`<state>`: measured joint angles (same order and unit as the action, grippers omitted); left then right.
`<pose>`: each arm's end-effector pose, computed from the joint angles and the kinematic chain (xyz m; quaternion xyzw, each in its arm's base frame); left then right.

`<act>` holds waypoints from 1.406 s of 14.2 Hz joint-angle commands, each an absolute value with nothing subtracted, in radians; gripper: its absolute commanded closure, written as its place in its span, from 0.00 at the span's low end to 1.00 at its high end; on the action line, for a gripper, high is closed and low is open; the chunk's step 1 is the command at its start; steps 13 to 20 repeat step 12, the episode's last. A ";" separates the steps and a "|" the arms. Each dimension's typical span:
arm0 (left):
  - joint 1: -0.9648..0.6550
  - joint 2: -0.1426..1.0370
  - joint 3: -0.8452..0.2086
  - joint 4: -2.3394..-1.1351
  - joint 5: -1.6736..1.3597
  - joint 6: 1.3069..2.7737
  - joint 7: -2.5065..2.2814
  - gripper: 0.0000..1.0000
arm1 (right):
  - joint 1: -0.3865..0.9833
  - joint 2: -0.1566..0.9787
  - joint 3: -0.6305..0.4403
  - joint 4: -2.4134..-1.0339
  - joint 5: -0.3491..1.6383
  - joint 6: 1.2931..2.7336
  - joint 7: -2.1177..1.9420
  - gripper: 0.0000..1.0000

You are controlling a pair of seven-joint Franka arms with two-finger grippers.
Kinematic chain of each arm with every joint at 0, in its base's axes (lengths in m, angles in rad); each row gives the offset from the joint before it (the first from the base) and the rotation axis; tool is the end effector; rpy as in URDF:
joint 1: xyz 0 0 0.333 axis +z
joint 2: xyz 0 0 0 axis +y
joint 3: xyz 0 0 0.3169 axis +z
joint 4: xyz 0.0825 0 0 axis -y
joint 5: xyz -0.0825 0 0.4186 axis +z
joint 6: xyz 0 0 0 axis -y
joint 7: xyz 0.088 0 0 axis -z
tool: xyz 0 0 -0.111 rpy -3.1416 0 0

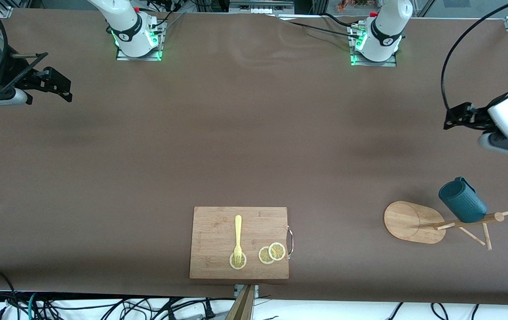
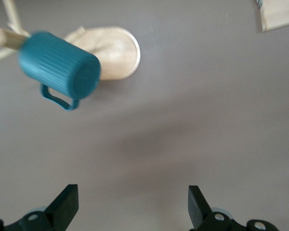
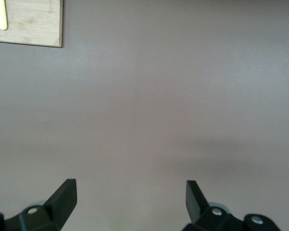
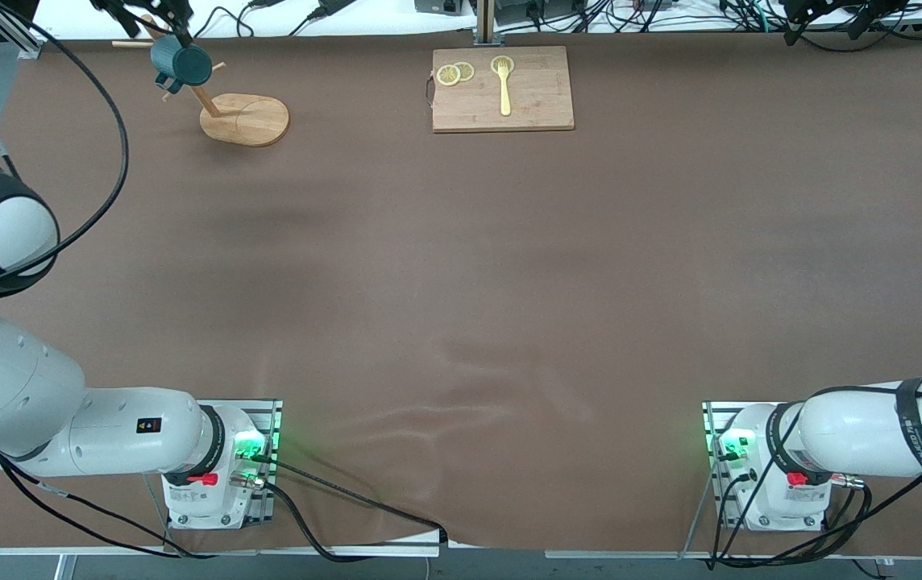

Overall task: Pass cup and hang on rack
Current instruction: 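Open the left gripper and draw it back from the rack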

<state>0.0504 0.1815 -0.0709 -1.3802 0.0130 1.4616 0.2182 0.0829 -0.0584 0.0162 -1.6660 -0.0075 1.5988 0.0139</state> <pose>0.6325 -0.0073 0.5971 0.9917 -0.1183 -0.0496 0.0048 0.5695 0.0561 0.6094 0.9991 0.0427 -0.0042 0.0045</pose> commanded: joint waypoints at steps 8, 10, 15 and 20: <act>0.025 0.027 -0.068 -1.531 -0.028 1.463 0.023 0.00 | 0.066 -0.046 0.028 -1.638 0.009 1.582 -0.003 0.00; 0.023 0.040 -0.069 -1.525 -0.028 1.460 0.023 0.00 | 0.066 -0.046 0.028 -1.637 0.009 1.582 -0.003 0.00; 0.020 0.060 -0.071 -1.503 -0.025 1.457 0.025 0.00 | 0.066 -0.046 0.028 -1.637 0.009 1.582 -0.003 0.00; 0.020 0.060 -0.071 -1.503 -0.025 1.457 0.025 0.00 | 0.066 -0.046 0.028 -1.637 0.009 1.582 -0.003 0.00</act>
